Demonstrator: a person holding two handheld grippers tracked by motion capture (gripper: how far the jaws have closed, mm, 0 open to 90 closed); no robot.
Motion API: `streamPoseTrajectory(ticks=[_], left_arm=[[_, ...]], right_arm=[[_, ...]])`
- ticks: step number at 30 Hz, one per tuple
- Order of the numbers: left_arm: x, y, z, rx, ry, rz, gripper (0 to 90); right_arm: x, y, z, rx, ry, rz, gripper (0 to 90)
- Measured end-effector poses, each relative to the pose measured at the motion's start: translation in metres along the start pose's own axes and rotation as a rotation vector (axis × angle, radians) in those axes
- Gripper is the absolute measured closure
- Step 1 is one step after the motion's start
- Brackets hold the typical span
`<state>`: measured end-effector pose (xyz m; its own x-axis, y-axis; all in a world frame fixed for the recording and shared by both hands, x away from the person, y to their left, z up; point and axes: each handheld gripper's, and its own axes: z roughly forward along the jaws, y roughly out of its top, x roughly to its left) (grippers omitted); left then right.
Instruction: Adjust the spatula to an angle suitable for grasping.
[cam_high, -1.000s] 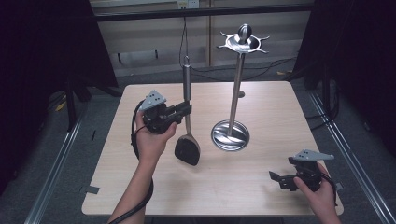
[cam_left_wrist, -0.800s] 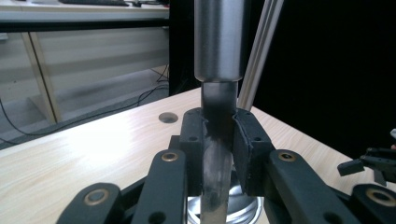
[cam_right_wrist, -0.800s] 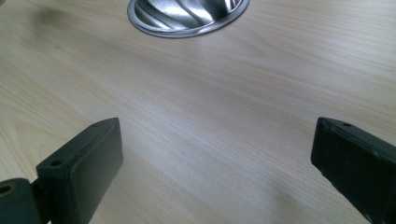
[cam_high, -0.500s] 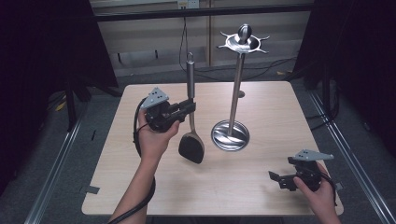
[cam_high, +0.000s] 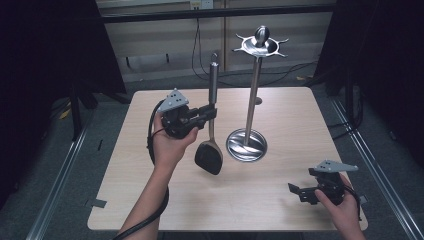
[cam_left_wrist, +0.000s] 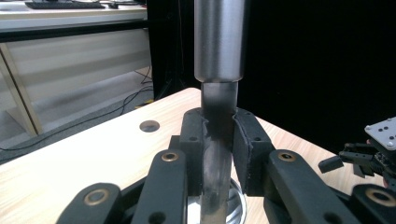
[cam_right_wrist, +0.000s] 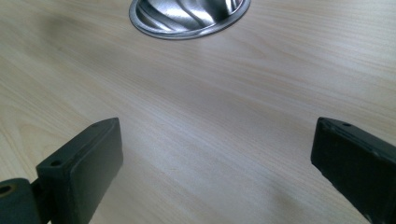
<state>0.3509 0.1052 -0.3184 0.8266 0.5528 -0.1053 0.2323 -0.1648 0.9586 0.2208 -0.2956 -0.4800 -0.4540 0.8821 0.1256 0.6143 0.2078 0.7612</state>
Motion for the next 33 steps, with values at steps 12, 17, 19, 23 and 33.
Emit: streamPoseTrajectory(ticks=[12,17,19,23,33], left_arm=[[-0.004,0.008,0.012,-0.008,-0.015,0.012,75.5],[-0.005,0.01,0.017,-0.005,-0.022,0.016,75.5],[-0.005,0.011,0.019,-0.004,-0.026,0.017,75.5],[-0.005,0.01,0.024,-0.014,-0.026,0.013,75.5],[-0.004,0.007,0.033,-0.025,-0.033,0.001,75.5]], right_arm=[[0.0,0.0,0.0,-0.002,0.004,-0.003,2.1],[-0.002,0.0,-0.001,0.001,0.001,-0.004,2.1],[-0.001,0.0,-0.001,-0.002,-0.001,-0.005,2.1],[-0.001,0.0,-0.001,-0.004,0.001,-0.001,2.1],[-0.002,0.0,-0.001,-0.006,0.003,0.001,2.1]])
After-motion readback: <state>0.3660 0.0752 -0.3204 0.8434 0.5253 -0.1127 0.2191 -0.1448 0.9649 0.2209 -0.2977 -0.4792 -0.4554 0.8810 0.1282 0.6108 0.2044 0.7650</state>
